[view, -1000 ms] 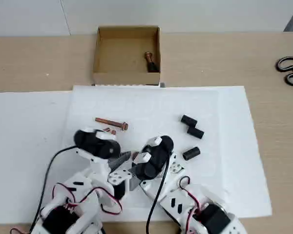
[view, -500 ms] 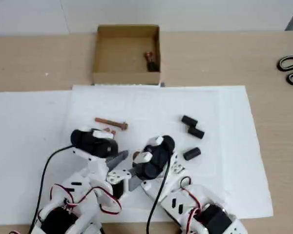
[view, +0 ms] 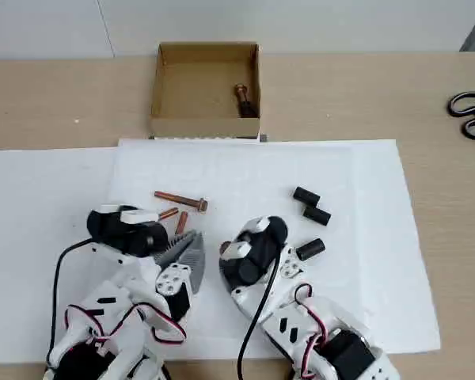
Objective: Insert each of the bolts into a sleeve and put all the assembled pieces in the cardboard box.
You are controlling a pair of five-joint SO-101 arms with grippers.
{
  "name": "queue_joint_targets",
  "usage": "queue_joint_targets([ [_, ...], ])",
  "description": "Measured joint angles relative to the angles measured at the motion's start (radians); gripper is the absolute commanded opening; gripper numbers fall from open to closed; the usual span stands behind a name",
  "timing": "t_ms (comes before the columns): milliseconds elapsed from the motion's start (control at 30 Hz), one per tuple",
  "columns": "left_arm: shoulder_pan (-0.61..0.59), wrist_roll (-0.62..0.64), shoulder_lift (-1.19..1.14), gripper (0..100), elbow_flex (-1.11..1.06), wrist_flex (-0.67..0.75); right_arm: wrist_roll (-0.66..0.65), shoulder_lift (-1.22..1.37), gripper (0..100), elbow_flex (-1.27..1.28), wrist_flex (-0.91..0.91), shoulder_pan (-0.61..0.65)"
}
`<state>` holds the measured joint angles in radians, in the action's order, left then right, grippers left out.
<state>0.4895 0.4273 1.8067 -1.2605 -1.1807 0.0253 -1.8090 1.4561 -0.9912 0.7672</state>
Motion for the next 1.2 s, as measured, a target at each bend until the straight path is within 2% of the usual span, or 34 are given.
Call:
queue_joint_targets([
  [167, -0.097, 0.000, 0.000, 1, -0.008, 0.000, 0.000, 0.000, 0.3, 0.000, 0.000, -0.060],
  [300, -0.201, -0.026, 0.000, 1, -0.109, 0.005, 0.000, 0.000, 0.3, 0.000, 0.000, -0.166],
  [500, -0.348, -0.169, 0.000, 1, -0.333, 0.181, 0.000, 0.000, 0.3, 0.020, 0.000, -0.345],
  [667, -0.359, -0.186, -0.002, 1, -0.416, 0.261, 0.000, 0.000, 0.3, 0.020, -0.003, -0.448],
  [900, -0.359, -0.189, -0.002, 1, -0.423, 0.267, 0.000, 0.043, 0.3, -0.020, 0.012, -0.480],
  [1067, -0.359, -0.189, -0.002, 1, -0.423, 0.270, 0.058, 0.267, 0.3, -0.189, 0.176, -0.479],
  [1200, -0.359, -0.189, -0.002, 1, -0.423, 0.270, 0.121, 0.614, 0.3, -0.417, 0.295, -0.482],
])
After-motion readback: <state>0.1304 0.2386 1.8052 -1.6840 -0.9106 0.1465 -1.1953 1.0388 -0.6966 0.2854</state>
